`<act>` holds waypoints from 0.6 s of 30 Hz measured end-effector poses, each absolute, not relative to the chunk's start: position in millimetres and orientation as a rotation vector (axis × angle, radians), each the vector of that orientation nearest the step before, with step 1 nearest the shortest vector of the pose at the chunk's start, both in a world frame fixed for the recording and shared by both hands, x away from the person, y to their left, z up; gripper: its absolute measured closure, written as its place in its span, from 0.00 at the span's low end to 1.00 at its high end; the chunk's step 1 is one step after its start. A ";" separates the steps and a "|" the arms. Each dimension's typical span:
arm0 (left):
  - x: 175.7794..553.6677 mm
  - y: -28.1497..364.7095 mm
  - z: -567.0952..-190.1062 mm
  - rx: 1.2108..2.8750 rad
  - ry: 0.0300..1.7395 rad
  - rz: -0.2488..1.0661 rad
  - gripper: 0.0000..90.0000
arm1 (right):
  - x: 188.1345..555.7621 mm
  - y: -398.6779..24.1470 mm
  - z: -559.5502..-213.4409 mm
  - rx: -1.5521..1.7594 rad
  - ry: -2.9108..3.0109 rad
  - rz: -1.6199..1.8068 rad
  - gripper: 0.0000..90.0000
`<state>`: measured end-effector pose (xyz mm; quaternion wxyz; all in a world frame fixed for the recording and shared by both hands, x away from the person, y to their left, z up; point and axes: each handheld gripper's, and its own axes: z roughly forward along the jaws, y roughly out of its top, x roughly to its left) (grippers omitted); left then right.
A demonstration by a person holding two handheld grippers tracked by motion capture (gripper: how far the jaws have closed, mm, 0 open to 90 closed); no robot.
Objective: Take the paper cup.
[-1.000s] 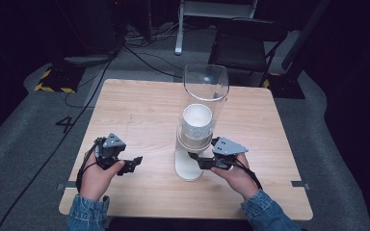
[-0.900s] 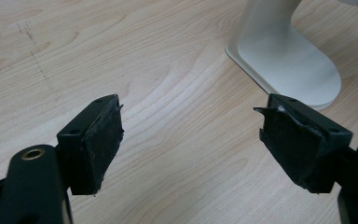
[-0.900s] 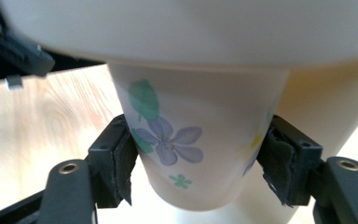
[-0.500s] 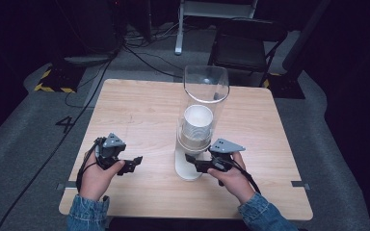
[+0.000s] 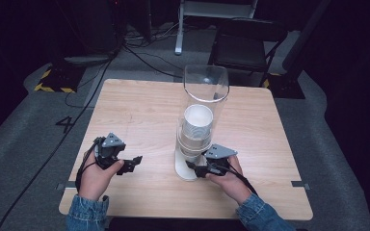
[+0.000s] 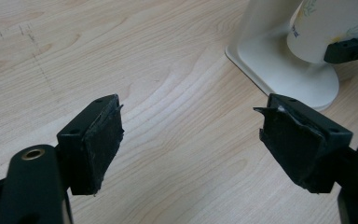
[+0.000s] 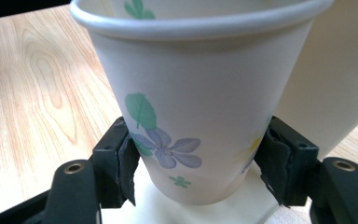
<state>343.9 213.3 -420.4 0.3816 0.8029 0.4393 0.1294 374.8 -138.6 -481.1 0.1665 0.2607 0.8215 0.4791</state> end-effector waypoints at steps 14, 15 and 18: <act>350.1 209.6 -422.0 2.066 1.111 0.314 0.23 | 372.6 -147.0 -488.7 0.765 2.382 1.279 0.40; 352.2 207.8 -422.2 2.071 1.103 0.311 0.23 | 372.2 -148.1 -489.0 0.769 2.381 1.276 0.40; 353.9 205.6 -422.5 2.072 1.101 0.310 0.23 | 371.2 -150.7 -489.1 0.768 2.380 1.272 0.39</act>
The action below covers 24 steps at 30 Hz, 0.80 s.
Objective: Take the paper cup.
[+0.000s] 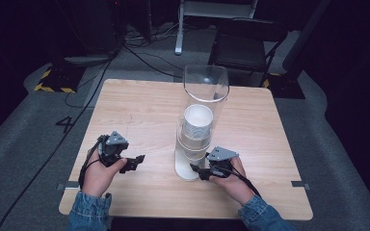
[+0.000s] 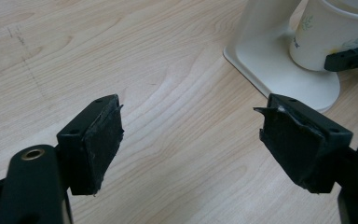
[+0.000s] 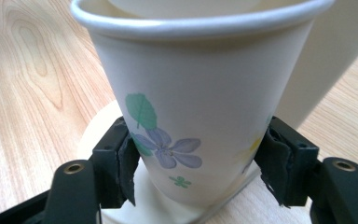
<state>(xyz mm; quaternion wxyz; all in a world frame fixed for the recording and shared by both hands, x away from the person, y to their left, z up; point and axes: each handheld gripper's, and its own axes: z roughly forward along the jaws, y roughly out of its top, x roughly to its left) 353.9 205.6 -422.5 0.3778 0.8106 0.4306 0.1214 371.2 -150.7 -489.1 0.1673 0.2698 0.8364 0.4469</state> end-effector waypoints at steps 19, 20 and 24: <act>375.2 184.1 -420.7 2.092 1.044 0.293 0.23 | 360.8 -182.4 -485.3 0.824 2.331 1.170 0.39; 375.6 183.3 -421.0 2.087 1.046 0.285 0.23 | 360.9 -184.7 -484.2 0.831 2.324 1.168 0.39; 376.4 182.9 -420.8 2.089 1.039 0.284 0.23 | 362.5 -194.1 -479.2 0.863 2.299 1.170 0.39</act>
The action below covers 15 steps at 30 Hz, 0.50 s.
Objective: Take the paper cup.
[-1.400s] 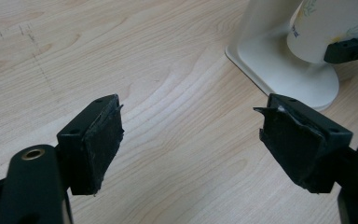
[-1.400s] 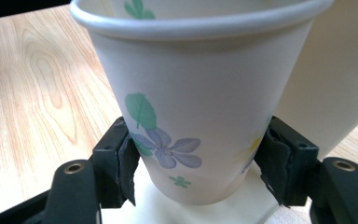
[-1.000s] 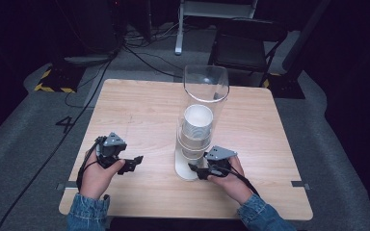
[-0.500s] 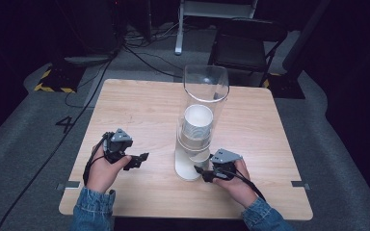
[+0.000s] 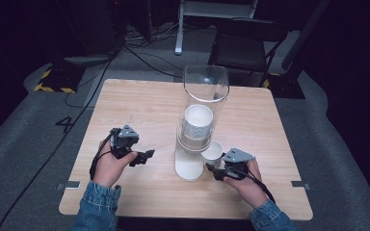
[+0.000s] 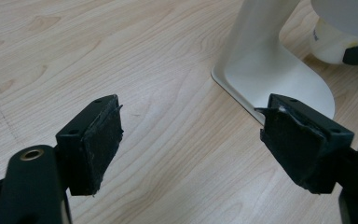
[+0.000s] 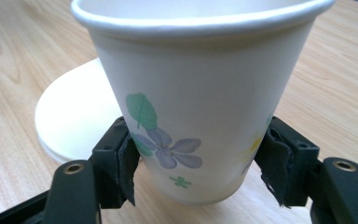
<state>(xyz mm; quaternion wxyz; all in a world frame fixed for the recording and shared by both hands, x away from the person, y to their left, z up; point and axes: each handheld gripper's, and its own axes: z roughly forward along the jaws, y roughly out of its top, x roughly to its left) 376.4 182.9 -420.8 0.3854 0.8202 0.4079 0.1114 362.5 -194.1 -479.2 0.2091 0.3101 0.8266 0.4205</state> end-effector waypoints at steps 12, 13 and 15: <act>371.9 190.0 -421.7 2.079 1.064 0.297 0.23 | 374.5 -222.0 -457.6 1.009 2.172 1.250 0.39; 371.4 190.6 -421.6 2.078 1.067 0.297 0.23 | 375.7 -224.9 -455.7 1.022 2.161 1.250 0.39; 370.9 191.5 -421.7 2.080 1.069 0.303 0.23 | 378.5 -231.6 -452.0 1.043 2.134 1.250 0.39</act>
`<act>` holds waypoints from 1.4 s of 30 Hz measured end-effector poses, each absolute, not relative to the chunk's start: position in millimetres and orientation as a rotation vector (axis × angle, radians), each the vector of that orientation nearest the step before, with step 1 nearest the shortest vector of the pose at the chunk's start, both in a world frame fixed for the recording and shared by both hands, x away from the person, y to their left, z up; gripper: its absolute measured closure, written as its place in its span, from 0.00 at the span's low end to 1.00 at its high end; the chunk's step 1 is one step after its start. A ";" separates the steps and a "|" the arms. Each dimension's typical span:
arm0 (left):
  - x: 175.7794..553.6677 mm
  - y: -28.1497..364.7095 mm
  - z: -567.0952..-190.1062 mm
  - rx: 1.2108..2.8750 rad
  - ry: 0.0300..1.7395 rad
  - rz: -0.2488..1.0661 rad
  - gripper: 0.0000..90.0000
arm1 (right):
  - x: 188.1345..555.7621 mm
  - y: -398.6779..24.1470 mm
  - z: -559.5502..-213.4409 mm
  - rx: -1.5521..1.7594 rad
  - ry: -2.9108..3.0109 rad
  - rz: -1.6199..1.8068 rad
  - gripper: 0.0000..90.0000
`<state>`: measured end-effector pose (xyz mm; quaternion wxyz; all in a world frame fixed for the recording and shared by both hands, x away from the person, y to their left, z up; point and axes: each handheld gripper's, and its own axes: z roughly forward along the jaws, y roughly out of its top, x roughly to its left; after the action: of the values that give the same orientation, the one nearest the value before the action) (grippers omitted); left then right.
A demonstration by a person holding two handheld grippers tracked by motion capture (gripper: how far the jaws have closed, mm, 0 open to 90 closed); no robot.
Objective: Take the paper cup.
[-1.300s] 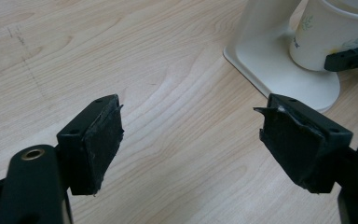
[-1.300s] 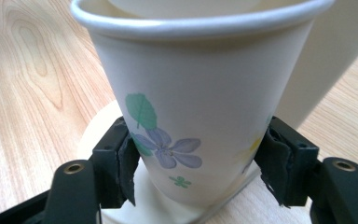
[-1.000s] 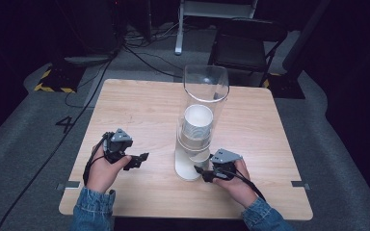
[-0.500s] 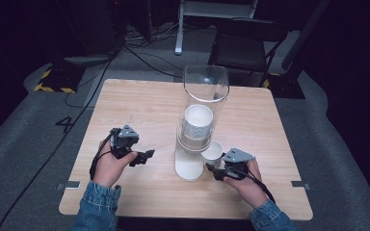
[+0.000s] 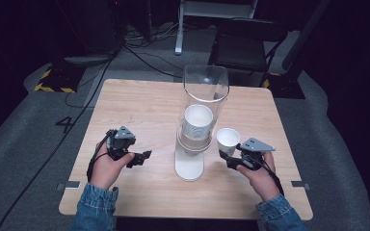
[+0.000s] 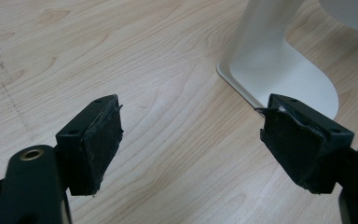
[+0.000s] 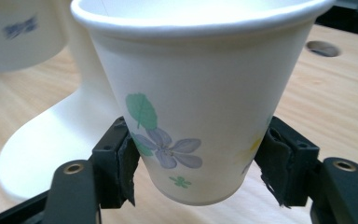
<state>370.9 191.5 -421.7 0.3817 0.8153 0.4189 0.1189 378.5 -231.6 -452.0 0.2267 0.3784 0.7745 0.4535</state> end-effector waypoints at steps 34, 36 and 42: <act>367.5 191.5 -427.6 2.101 1.080 0.286 0.23 | 425.0 -310.6 -476.8 1.243 2.012 1.132 0.37; 367.3 192.0 -427.6 2.101 1.080 0.285 0.23 | 427.4 -310.4 -480.5 1.242 2.024 1.127 0.37; 367.2 192.3 -428.0 2.095 1.084 0.284 0.23 | 431.4 -307.7 -491.4 1.267 2.054 1.157 0.36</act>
<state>367.2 192.3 -428.0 0.3734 0.8180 0.4233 0.1108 431.4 -307.7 -491.4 0.2307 0.4606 0.7468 0.4206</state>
